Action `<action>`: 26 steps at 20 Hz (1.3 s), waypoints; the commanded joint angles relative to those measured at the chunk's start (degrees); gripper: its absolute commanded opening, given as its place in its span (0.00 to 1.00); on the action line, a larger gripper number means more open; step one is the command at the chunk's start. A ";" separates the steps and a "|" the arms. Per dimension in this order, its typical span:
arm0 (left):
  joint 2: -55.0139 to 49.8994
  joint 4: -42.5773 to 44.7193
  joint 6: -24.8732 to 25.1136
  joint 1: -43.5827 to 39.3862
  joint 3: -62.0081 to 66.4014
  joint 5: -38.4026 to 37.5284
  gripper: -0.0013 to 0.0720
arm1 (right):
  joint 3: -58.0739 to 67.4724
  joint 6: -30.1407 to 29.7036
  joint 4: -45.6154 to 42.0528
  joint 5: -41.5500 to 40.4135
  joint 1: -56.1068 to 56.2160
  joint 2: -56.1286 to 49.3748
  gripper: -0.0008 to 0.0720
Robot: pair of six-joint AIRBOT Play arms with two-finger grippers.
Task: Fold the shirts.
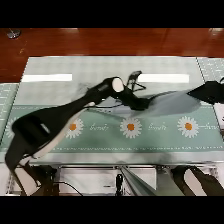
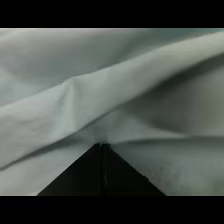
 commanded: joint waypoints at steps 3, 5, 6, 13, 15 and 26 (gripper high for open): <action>-8.22 -8.92 -0.39 -6.40 8.96 -10.91 0.04 | -1.07 1.62 1.25 0.90 0.00 4.66 0.04; -6.36 -8.87 0.26 -2.56 9.99 -13.35 0.04 | -1.07 1.42 1.22 0.74 0.39 4.66 0.04; -4.59 -8.87 0.24 0.70 10.01 -14.25 0.04 | -1.07 1.42 1.22 0.24 1.66 4.59 0.04; 18.82 5.77 0.44 28.15 9.18 -24.26 0.04 | 1.09 4.42 3.52 -10.36 23.71 -6.47 0.04; 29.62 8.70 2.01 34.80 7.32 -23.52 0.04 | 6.10 5.01 3.54 -15.89 32.96 -14.67 0.04; 74.88 13.35 3.32 41.46 -31.69 -15.37 0.05 | 38.25 9.33 10.73 -22.40 50.66 -61.66 0.87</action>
